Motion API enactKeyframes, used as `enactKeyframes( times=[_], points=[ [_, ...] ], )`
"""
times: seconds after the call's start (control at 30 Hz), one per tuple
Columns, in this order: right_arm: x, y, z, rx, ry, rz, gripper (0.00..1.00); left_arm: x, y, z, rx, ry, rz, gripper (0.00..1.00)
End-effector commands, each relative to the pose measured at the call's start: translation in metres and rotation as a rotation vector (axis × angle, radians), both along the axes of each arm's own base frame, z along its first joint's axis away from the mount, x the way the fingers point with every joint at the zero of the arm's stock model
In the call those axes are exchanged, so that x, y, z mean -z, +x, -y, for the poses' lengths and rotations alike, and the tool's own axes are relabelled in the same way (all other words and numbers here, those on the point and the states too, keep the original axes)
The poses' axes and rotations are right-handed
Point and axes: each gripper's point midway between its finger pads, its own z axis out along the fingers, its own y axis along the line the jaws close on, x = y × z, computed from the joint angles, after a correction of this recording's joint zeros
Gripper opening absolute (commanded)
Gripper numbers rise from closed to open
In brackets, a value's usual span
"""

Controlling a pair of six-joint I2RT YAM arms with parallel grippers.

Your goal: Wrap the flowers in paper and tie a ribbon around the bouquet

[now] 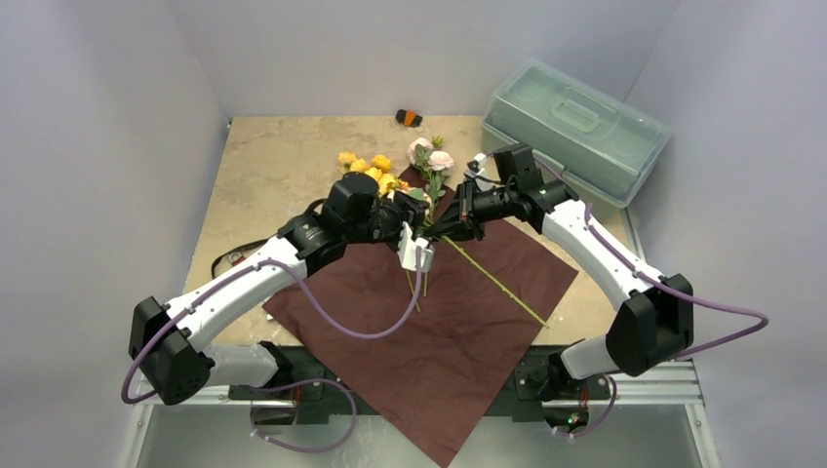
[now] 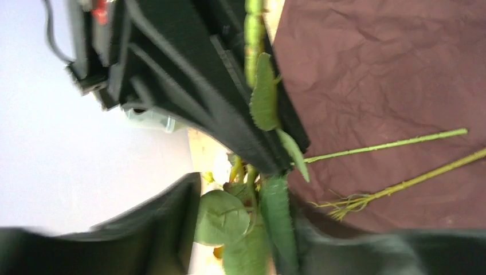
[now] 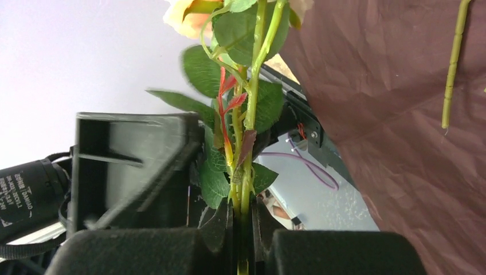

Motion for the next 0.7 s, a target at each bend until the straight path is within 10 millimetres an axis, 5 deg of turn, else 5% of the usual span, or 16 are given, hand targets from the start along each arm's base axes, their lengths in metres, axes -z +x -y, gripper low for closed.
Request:
enactKeyframes(
  times=[0.0, 0.13, 0.3, 0.4, 0.5, 0.67],
  points=[
    [-0.013, 0.012, -0.002, 0.037, -0.016, 0.093, 0.00, -0.035, -0.001, -0.013, -0.071, -0.114, 0.069, 0.69],
    [-0.013, 0.038, -0.001, 0.094, -0.101, 0.173, 0.00, -0.046, 0.001, -0.032, -0.241, -0.255, -0.012, 0.91],
    [-0.007, 0.084, 0.005, 0.210, -0.235, 0.295, 0.00, -0.064, 0.016, -0.065, -0.537, -0.403, -0.141, 0.97],
    [-0.006, 0.110, 0.006, 0.258, -0.282, 0.361, 0.00, -0.079, 0.034, -0.106, -0.898, -0.692, -0.267, 0.98],
    [-0.001, 0.138, 0.006, 0.297, -0.326, 0.430, 0.00, -0.070, 0.036, -0.151, -1.246, -0.868, -0.379, 1.00],
    [0.014, 0.180, -0.006, 0.328, -0.331, 0.571, 0.00, -0.032, 0.022, -0.162, -1.440, -0.810, -0.538, 1.00]
  ],
)
